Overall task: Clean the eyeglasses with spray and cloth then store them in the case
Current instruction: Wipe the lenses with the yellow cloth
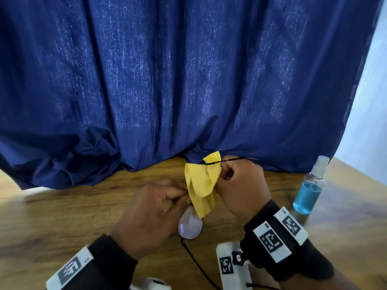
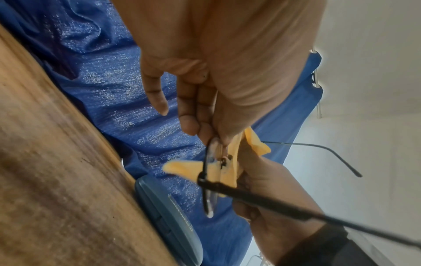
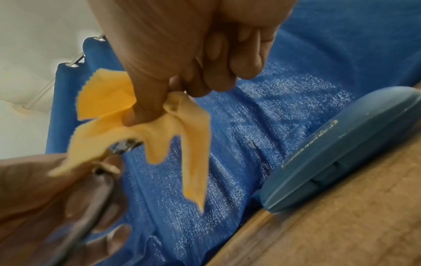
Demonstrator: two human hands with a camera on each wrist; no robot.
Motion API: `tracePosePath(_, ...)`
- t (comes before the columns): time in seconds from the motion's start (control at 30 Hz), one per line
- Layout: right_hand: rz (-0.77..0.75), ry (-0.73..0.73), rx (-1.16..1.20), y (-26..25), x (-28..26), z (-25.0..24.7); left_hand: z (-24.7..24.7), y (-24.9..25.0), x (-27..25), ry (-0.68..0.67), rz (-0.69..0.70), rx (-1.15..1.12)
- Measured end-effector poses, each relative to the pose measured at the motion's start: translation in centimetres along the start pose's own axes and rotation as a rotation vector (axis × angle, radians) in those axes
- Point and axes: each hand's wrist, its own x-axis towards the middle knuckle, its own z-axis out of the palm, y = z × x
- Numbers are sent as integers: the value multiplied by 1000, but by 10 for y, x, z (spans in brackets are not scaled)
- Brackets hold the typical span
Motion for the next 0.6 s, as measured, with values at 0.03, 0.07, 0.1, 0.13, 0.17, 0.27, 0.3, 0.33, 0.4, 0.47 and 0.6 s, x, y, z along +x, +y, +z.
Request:
tracePosePath(0.03, -1, 0, 8, 0, 0, 0, 1, 0, 0, -4, 1, 2)
tracePosePath(0.07, 7, 15, 14, 1, 0, 0, 2, -1, 0, 4, 0, 1)
tracePosePath(0.1, 22, 37, 19, 2, 1, 0, 2, -1, 1, 16, -1, -2)
tracePosePath(0.13, 34, 52, 24, 3, 2, 0, 2, -1, 1, 24, 0, -6)
tracePosePath(0.17, 39, 54, 29, 3, 2, 0, 2, -2, 1, 27, 3, -4)
tracePosePath(0.27, 33, 42, 25, 3, 1, 3, 1, -3, 1, 20, 1, 8)
tracePosePath(0.3, 31, 43, 22, 3, 1, 3, 0, -4, 1, 26, -5, 7)
tracePosePath(0.33, 32, 45, 16, 4, 2, 2, -1, -4, 2, 37, -11, 4)
tracePosePath(0.4, 38, 45, 6, 8, 4, 1, -2, -6, 2, 61, -17, -4)
tracePosePath(0.47, 27, 45, 14, 9, 5, 1, -3, -6, 3, 68, -20, 0)
tracePosePath(0.6, -19, 82, 36, 7, 3, 1, 0, 0, 1, 34, -7, 14)
